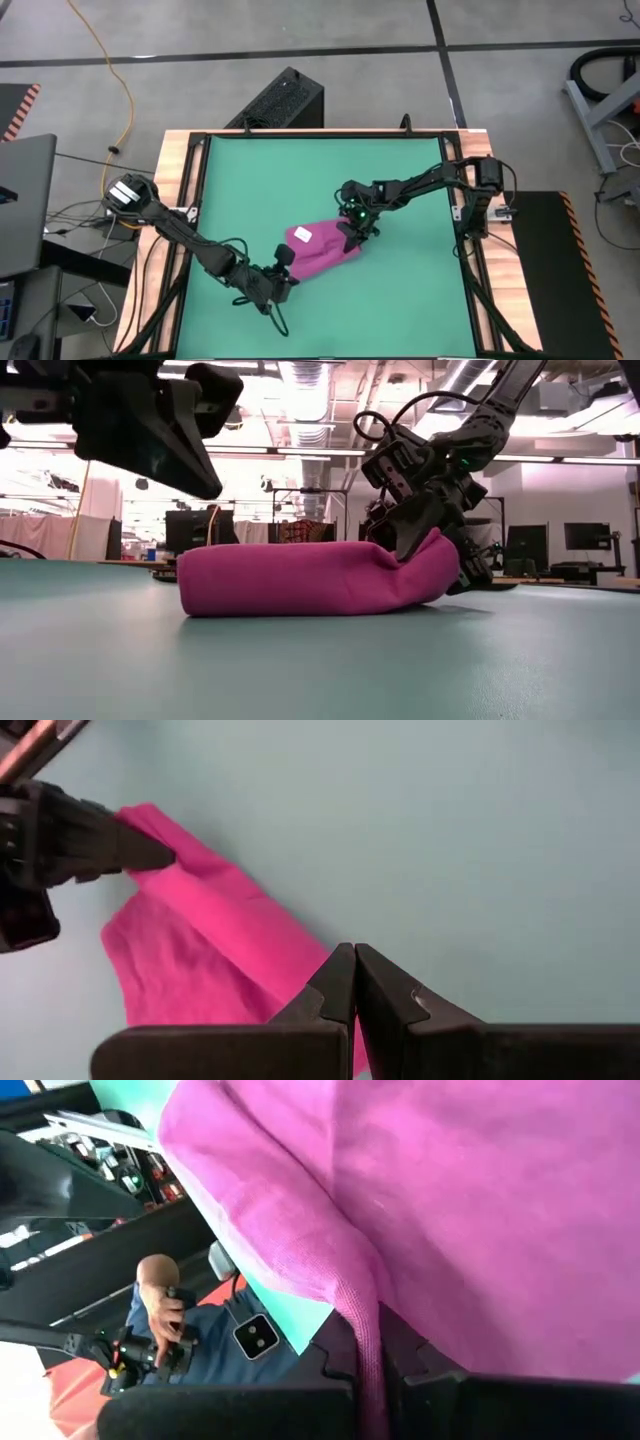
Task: Roll towel
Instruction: Roll the violet towel
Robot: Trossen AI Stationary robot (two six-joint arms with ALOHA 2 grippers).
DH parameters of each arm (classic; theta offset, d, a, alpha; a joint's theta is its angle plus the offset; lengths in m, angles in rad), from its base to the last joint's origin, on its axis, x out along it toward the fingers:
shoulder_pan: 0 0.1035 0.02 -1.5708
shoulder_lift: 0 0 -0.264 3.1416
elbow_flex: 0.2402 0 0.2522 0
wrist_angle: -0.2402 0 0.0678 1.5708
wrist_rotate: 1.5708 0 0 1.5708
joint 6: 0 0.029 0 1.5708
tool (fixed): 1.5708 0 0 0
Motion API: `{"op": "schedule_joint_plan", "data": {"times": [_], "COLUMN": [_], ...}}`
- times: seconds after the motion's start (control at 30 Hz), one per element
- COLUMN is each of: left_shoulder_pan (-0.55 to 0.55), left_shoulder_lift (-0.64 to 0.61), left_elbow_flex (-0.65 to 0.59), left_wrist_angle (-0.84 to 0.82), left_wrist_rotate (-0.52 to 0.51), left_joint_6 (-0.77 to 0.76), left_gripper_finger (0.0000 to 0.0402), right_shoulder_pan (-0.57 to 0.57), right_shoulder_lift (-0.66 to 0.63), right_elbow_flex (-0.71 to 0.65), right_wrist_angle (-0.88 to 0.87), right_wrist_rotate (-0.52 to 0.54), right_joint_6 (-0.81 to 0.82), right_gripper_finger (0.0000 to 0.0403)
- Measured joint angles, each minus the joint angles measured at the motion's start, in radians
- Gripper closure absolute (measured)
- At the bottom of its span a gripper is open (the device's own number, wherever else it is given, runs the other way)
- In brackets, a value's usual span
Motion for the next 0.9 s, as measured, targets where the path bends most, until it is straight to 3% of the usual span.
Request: {"op": "schedule_joint_plan", "data": {"times": [0.43,0.63,0.9], "left_shoulder_pan": [0.026,0.047,0.073], "left_shoulder_lift": [0.048,0.066,0.100], "left_elbow_flex": [-0.002,-0.002,-0.002], "left_wrist_angle": [-0.031,-0.052,-0.060], "left_wrist_rotate": [0.051,-0.010,0.008], "left_joint_6": [0.036,0.067,0.069], "left_gripper_finger": [0.0401,0.0401,0.0402], "right_shoulder_pan": [-0.035,-0.034,-0.046], "right_shoulder_lift": [0.000,0.000,0.000], "right_elbow_flex": [0.000,0.000,0.000], "right_wrist_angle": [0.001,0.003,0.049], "right_wrist_rotate": [-0.025,-0.027,-0.031], "right_joint_6": [0.016,0.025,0.018], "right_gripper_finger": [0.0383,0.0383,0.0383]}}
